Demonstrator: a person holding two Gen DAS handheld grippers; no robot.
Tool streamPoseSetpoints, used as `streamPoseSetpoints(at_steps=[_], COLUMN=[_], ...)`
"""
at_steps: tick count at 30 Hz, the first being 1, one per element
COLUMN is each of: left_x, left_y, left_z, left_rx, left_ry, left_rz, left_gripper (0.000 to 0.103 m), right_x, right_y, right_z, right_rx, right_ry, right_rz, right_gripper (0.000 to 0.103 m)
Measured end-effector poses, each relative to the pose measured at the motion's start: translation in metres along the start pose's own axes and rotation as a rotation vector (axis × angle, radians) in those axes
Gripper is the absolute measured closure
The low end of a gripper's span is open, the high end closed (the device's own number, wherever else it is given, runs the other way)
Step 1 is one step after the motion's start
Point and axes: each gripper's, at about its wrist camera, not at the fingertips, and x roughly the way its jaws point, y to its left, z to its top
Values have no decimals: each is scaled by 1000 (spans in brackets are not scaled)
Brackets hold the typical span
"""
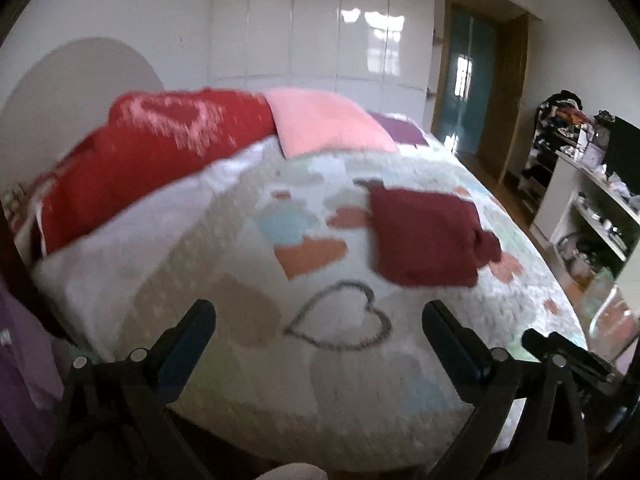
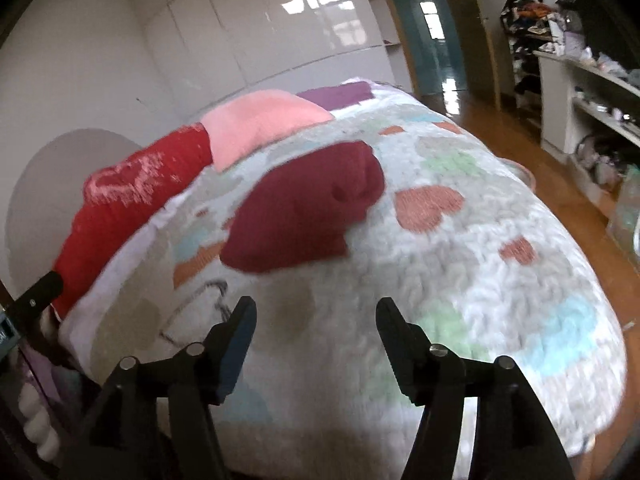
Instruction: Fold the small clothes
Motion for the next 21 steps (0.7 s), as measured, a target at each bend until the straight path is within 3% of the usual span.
streamPoseSetpoints(at_steps=[10,21], left_x=[-5,-5], left_y=[-15,-25], left_z=[-11,-21], left_rx=[31,64], left_ry=[21,55], left_rz=[-42,-47], left_gripper=[0,0], right_x=[-17,-18], right_y=[20,16], right_z=[-22,-32], right_rx=[-83,-68], right_ry=[2,23], right_rz=[-112,-155], right_gripper=[31,26])
